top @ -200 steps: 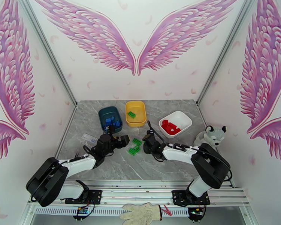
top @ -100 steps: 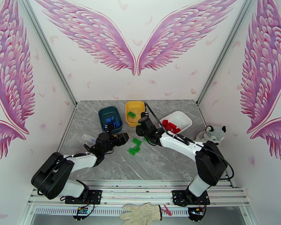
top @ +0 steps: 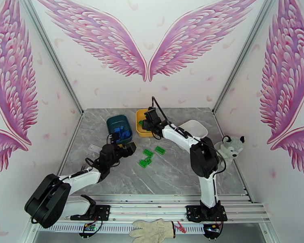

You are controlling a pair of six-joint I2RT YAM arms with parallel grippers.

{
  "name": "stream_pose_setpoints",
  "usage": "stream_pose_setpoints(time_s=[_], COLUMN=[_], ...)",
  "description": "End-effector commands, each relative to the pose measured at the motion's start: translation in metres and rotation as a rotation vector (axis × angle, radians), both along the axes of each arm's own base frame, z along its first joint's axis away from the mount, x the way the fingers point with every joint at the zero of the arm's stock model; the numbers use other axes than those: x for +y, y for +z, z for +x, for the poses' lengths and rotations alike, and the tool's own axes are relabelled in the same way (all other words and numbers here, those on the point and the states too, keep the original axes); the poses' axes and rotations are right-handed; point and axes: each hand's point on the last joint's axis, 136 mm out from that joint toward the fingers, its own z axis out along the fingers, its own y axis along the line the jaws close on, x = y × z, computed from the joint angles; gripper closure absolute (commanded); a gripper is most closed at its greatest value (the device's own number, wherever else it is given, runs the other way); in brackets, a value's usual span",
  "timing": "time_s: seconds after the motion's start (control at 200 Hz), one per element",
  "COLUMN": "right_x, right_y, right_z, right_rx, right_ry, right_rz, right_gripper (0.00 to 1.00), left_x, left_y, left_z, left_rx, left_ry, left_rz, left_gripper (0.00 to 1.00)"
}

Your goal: Sort the legos into containers by color

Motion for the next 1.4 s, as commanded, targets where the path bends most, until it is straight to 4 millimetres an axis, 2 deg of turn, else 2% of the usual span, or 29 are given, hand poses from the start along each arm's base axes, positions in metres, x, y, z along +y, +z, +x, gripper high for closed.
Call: stream_pose_setpoints(time_s=[0.0,0.125,0.225,0.525,0.705,0.85,0.96,1.08,1.395], right_x=[-0.002,-0.011,-0.023,-0.079,-0.095,-0.105,-0.108,-0.107,-0.097], right_y=[0.009,0.012,0.005,-0.047,-0.074,-0.097,-0.115,-0.127,-0.139], right_z=[-0.003,-0.021,-0.044,-0.119,-0.160,-0.181,-0.187,-0.183,-0.154], right_rx=[0.013,0.013,0.015,0.088,0.113,0.135,0.156,0.175,0.185], right_ry=[0.016,0.029,0.043,0.033,0.048,0.038,0.030,0.027,-0.003], right_rz=[-0.020,-0.008,-0.006,-0.077,-0.079,-0.136,-0.167,-0.193,-0.244], right_gripper=[0.34,0.26,0.20,0.11,0.10,0.12,0.15,0.20,0.29], left_x=[0.008,0.008,0.008,0.006,-0.011,-0.029,-0.041,-0.050,-0.062], left_y=[-0.006,-0.006,-0.004,0.007,0.007,0.001,-0.001,-0.001,0.001], left_z=[-0.004,-0.005,-0.006,-0.014,-0.016,-0.014,-0.013,-0.012,-0.007], left_rx=[0.010,0.012,0.009,-0.012,-0.011,0.001,0.006,0.005,0.001], left_ry=[0.018,0.014,0.011,0.001,-0.033,-0.070,-0.095,-0.113,-0.139], left_rz=[0.039,0.039,0.032,-0.002,0.005,0.003,0.000,0.002,-0.006], left_gripper=[0.01,0.01,0.01,0.01,0.01,0.01,0.01,0.01,0.01])
